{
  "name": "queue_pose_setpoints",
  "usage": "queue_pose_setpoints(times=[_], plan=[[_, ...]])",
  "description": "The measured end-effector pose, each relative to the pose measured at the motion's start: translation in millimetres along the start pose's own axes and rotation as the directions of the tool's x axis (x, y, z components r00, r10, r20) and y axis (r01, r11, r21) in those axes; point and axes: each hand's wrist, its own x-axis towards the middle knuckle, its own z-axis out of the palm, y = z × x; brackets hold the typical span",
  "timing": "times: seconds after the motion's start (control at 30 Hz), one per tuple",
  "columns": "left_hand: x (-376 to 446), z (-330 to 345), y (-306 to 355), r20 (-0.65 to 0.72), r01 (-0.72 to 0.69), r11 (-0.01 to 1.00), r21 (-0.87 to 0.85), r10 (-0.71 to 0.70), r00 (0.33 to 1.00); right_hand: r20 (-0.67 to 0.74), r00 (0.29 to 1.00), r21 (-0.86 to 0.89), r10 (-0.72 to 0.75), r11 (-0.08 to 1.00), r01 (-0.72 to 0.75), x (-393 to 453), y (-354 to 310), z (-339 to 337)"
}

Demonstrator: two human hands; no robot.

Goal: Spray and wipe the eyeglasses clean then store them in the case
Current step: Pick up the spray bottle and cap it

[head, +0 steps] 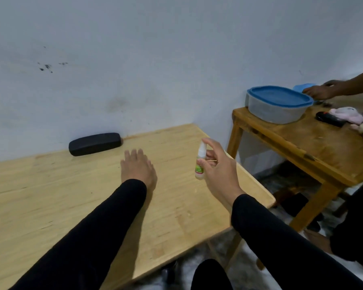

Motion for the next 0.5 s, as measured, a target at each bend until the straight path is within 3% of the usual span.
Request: queue_pose_setpoints(times=[0.2,0.5], plan=[[12,-2,-59,0.070,0.173,0.985,0.020,-0.174,0.982,0.072,0.997,0.024,-0.034,0.999,0.033,29,-9,53],[17,12,-66,0.044,0.215,0.975,0.048,-0.218,0.975,0.176,0.981,0.001,-0.075,0.997,0.076,92,-15,138]])
